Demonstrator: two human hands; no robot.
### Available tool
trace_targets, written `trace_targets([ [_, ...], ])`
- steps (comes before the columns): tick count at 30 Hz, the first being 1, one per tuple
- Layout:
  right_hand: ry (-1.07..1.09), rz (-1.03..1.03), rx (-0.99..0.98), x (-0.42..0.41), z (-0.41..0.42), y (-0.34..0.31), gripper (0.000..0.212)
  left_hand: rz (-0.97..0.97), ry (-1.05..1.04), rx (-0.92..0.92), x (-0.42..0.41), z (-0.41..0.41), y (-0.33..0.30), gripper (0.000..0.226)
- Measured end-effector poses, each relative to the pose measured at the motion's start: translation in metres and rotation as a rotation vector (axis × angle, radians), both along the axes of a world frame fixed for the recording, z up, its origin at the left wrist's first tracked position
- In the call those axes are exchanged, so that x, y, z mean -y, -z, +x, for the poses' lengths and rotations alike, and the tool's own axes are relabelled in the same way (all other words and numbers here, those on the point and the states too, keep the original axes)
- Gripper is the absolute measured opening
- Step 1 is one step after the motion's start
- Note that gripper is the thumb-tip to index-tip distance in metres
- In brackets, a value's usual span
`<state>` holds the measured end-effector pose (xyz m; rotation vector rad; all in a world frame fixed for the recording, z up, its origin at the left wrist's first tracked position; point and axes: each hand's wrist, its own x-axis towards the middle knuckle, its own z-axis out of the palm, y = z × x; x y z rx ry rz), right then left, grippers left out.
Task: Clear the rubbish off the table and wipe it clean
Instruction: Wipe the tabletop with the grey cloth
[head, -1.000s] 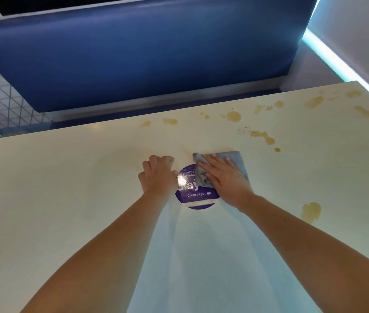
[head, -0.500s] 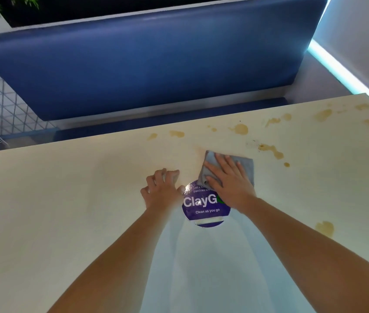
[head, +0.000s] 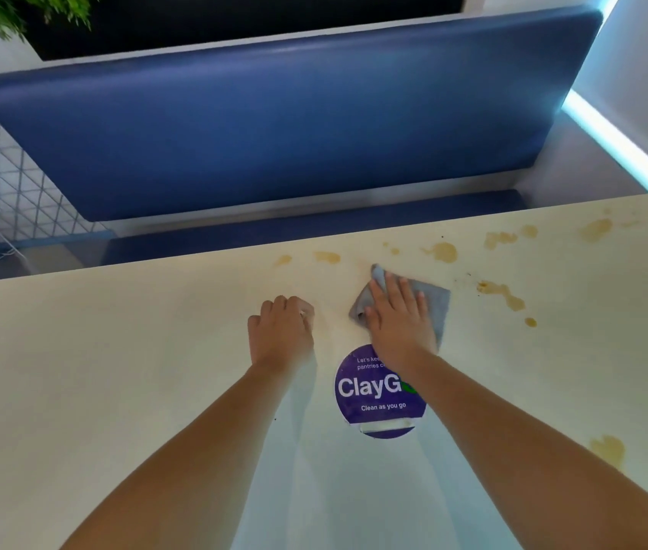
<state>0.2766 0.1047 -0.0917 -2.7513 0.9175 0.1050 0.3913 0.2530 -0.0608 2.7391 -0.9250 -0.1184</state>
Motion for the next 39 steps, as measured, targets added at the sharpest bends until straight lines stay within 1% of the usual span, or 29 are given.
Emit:
trace_targets([
  [2, -0.142, 0.012, 0.031, -0.018, 0.004, 0.002, 0.055, -0.007, -0.035, 0.004, 0.003, 0.009, 0.002, 0.021],
  [4, -0.280, 0.016, 0.046, -0.019, 0.001, 0.002, 0.057, -0.014, -0.105, -0.022, 0.006, 0.020, 0.002, 0.032],
  [6, -0.274, 0.044, 0.047, -0.003, 0.002, 0.003, 0.055, -0.017, -0.179, -0.055, 0.008, 0.032, 0.003, 0.044],
  [9, -0.074, 0.040, 0.010, 0.013, 0.022, 0.004, 0.054, 0.094, -0.222, -0.099, 0.009, 0.050, 0.003, 0.069],
  [11, 0.023, 0.032, 0.037, 0.002, 0.039, 0.003, 0.054, 0.181, -0.242, -0.134, 0.008, 0.063, 0.001, 0.085],
  [12, -0.004, 0.040, 0.056, -0.008, 0.043, 0.003, 0.054, 0.207, -0.256, -0.164, 0.007, 0.068, 0.000, 0.093],
  [15, -0.242, 0.024, 0.064, -0.026, 0.039, 0.005, 0.062, 0.229, -0.285, -0.215, 0.001, 0.076, 0.001, 0.106],
  [17, -0.271, -0.002, 0.074, -0.014, 0.042, 0.006, 0.063, 0.233, -0.274, -0.203, -0.004, 0.077, 0.002, 0.106],
  [20, -0.091, 0.009, 0.081, 0.009, 0.070, 0.005, 0.051, 0.211, -0.272, -0.231, -0.005, 0.072, 0.003, 0.104],
  [22, 0.035, 0.045, 0.140, 0.017, 0.093, -0.003, 0.051, 0.192, -0.289, -0.248, -0.003, 0.069, 0.003, 0.103],
  [23, 0.041, 0.055, 0.156, 0.017, 0.104, -0.003, 0.052, 0.189, -0.298, -0.249, -0.003, 0.069, 0.004, 0.103],
  [24, -0.003, 0.032, 0.153, 0.014, 0.111, -0.003, 0.053, 0.183, -0.304, -0.247, -0.004, 0.068, 0.005, 0.103],
  [26, -0.180, -0.019, 0.126, 0.004, 0.115, 0.003, 0.054, 0.151, -0.319, -0.237, -0.007, 0.068, 0.008, 0.103],
  [29, -0.374, -0.002, 0.117, 0.004, 0.107, 0.009, 0.052, 0.126, -0.314, -0.226, -0.011, 0.069, 0.012, 0.102],
  [31, -0.394, -0.006, 0.095, 0.018, 0.108, 0.010, 0.051, 0.130, -0.308, -0.240, -0.010, 0.070, 0.013, 0.102],
  [33, -0.295, -0.020, 0.119, 0.026, 0.118, 0.008, 0.054, 0.133, -0.303, -0.255, -0.009, 0.071, 0.013, 0.102],
  [34, -0.229, -0.005, 0.161, 0.023, 0.123, 0.007, 0.058, 0.134, -0.301, -0.258, -0.008, 0.070, 0.014, 0.102],
  [35, -0.184, 0.048, 0.222, 0.017, 0.128, 0.006, 0.060, 0.131, -0.303, -0.258, -0.009, 0.071, 0.014, 0.102],
  [36, -0.183, 0.130, 0.276, 0.010, 0.130, 0.004, 0.061, 0.126, -0.306, -0.260, -0.010, 0.071, 0.014, 0.103],
  [38, -0.323, 0.279, 0.347, 0.002, 0.124, 0.007, 0.061, 0.119, -0.308, -0.260, -0.011, 0.071, 0.015, 0.103],
  [39, -0.402, 0.304, 0.365, 0.002, 0.118, 0.008, 0.064, 0.118, -0.308, -0.258, -0.011, 0.071, 0.015, 0.103],
])
